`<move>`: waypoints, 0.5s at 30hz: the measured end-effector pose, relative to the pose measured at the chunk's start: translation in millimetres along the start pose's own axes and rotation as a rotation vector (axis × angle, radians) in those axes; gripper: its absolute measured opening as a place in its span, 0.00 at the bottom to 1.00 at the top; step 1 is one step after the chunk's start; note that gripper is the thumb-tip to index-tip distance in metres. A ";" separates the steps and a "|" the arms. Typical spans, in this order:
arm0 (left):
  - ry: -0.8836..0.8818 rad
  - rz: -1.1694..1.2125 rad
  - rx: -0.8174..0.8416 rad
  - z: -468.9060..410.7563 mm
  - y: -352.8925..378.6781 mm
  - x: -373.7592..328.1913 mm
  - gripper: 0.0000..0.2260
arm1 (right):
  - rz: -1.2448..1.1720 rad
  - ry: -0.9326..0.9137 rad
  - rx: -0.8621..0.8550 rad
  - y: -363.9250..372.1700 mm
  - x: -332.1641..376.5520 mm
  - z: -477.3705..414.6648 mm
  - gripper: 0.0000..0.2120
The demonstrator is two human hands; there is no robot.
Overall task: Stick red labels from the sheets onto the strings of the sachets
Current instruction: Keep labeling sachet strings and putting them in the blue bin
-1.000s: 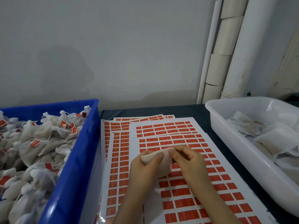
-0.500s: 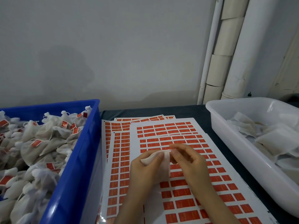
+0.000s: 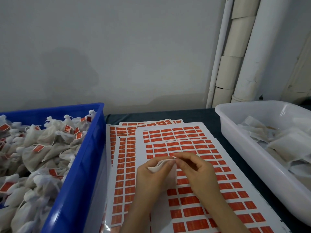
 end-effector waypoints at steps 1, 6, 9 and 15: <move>0.003 0.001 -0.005 -0.8 -0.4 1.1 0.12 | 0.019 -0.009 0.001 0.3 0.2 0.1 0.08; -0.009 0.006 -0.030 -2.2 -3.0 5.8 0.06 | 0.095 -0.038 -0.024 -0.1 2.3 0.7 0.07; -0.010 0.007 -0.048 -1.6 -4.3 4.1 0.06 | 0.114 -0.054 -0.047 -0.8 4.5 1.2 0.08; -0.060 0.044 -0.121 -1.6 -9.9 7.4 0.07 | 0.169 -0.094 -0.133 -7.6 8.4 0.1 0.11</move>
Point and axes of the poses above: each hand's wrist, its own z-axis away from the middle knuckle, its own y-axis out of the palm, x = y × z, the point moved 8 cm from there along -z, towards the middle knuckle, and after that the axes turned 7 degrees about z, right-handed, at the moved point
